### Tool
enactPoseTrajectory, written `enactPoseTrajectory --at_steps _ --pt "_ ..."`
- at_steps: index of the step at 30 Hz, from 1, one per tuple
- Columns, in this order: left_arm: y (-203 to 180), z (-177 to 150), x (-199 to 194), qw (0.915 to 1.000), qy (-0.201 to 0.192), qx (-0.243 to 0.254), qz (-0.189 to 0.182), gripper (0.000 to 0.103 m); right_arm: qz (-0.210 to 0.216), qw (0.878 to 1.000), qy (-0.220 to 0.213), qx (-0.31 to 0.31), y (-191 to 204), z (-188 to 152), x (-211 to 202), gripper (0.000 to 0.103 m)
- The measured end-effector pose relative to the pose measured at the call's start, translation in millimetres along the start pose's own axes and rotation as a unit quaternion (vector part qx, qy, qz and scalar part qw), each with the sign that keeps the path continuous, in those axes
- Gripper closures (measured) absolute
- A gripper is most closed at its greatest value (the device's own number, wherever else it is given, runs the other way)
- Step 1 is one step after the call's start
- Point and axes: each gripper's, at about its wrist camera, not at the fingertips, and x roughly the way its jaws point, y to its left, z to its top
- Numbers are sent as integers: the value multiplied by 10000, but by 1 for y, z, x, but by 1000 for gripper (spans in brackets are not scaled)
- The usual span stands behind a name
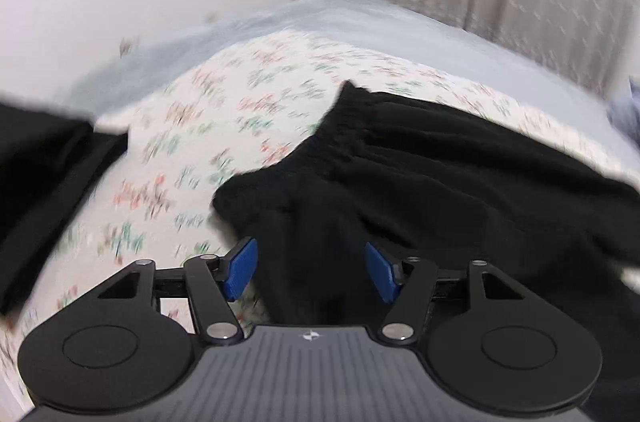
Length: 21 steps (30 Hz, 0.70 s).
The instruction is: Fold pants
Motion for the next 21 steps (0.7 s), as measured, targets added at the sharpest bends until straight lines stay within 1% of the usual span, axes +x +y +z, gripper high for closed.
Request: enactPoseTrajectory --at_steps 1,2,3,4,5,6,7,8,9,10,12,14,15,17,19,21 --pt "-7 0 0 9999 -76 125 -72 33 22 10000 13 3 1 0 1 15" --pt "-12 0 3 9997 0 141 -204 33 34 10000 56 11 1 -1 3 15" --pt "-15 -1 8 9996 152 90 -216 33 40 9999 134 1 2 -6 5 15" --pt "-19 -2 14 9995 300 54 -93 38 42 9997 240 -47 2 -8 9 15" --pt "-23 -3 15 9996 262 84 56 40 8 9995 280 -133 3 -9 10 15" --pt "-29 -3 10 9997 62 209 139 40 -51 9993 282 -225 6 -11 10 15" --pt "-37 -2 4 9993 -132 347 79 40 -103 9993 250 -264 6 -11 9 15" --pt "-42 -1 -1 9988 -241 427 -95 40 -125 9995 205 -228 5 -11 7 15" --pt "-51 -2 -3 9981 -229 475 -314 39 -111 9997 162 -134 1 -10 5 15" --pt "-62 -6 0 9975 -65 535 -463 39 -74 9999 142 11 -2 -10 5 15" --pt "-87 -18 11 9947 356 773 -576 39 -42 9995 225 220 -5 -10 11 15" --pt "-111 -32 17 9893 663 1153 -603 40 -178 9995 258 -30 4 -10 16 14" --pt "-119 -38 20 9868 744 1337 -538 40 -219 9994 247 -128 7 -11 16 14" --pt "-125 -44 25 9839 778 1565 -369 39 -165 9995 256 -42 2 -12 15 15" --pt "-121 -44 28 9846 821 1507 -339 35 -247 9993 272 56 -9 -14 13 15" --pt "-113 -41 28 9859 866 1402 -287 34 -552 9980 287 65 -25 -16 12 15"
